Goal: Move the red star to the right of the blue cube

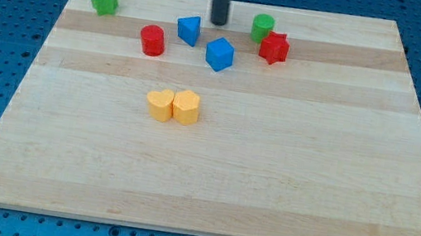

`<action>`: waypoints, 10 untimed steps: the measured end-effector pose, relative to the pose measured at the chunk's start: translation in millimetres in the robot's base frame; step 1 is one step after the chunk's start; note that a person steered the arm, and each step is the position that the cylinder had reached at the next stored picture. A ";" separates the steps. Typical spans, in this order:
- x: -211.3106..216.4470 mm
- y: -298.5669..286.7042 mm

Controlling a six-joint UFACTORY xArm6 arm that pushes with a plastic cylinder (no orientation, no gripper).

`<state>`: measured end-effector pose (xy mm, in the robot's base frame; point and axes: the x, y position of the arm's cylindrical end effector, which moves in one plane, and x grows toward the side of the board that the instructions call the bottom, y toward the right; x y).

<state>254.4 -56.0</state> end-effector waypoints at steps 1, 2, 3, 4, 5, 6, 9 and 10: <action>30.8 -25.0; 64.8 9.3; 51.9 28.7; -7.9 12.5; -55.3 32.1; -61.9 94.5; 72.0 154.5; 33.5 162.4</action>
<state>288.0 106.4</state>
